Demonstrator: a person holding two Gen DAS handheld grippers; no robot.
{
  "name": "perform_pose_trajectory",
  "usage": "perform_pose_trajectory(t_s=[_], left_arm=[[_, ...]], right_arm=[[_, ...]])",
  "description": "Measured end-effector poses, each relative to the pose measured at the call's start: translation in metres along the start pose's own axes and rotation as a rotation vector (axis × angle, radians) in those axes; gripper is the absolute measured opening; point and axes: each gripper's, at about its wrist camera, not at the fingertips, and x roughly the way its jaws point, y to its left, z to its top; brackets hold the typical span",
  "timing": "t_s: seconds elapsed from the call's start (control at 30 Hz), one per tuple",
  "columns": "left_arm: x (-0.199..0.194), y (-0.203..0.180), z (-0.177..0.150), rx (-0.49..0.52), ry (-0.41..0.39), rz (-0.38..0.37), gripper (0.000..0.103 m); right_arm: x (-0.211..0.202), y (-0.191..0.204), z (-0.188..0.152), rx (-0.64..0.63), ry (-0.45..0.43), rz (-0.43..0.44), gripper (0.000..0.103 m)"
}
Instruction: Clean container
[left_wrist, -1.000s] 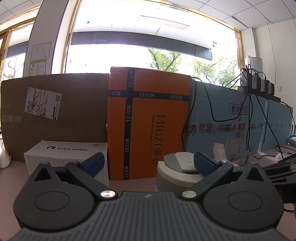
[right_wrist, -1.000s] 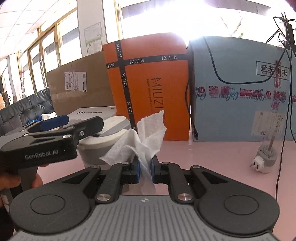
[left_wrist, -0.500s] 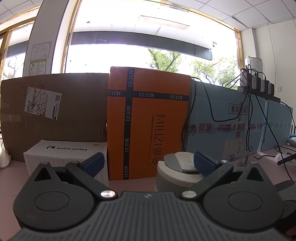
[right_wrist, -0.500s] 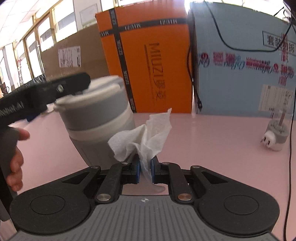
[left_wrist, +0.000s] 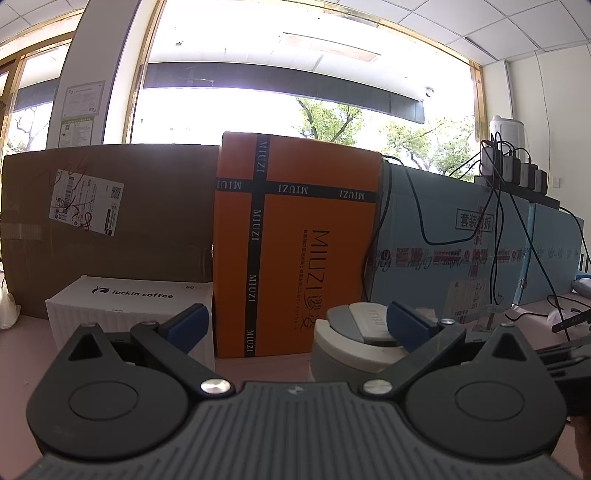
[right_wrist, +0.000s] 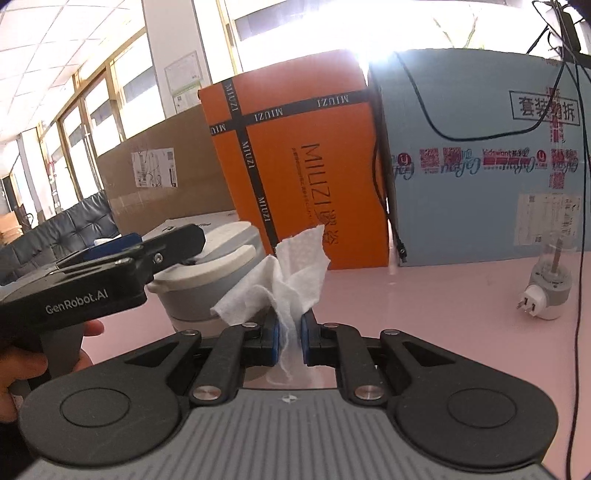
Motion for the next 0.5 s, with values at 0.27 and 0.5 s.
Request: perform_pose_trajectory(t_s=[0.27,0.5], left_arm=[[0.0,0.001,0.0,-0.002,0.001,-0.002,0.103],[0.0,0.002,0.0,-0.005,0.002,-0.004,0.103]], right_arm=[[0.013,-0.006,-0.011,0.021,0.06,0.002,0.011],[0.0,-0.001,-0.01,0.023,0.018,0.035,0.011]])
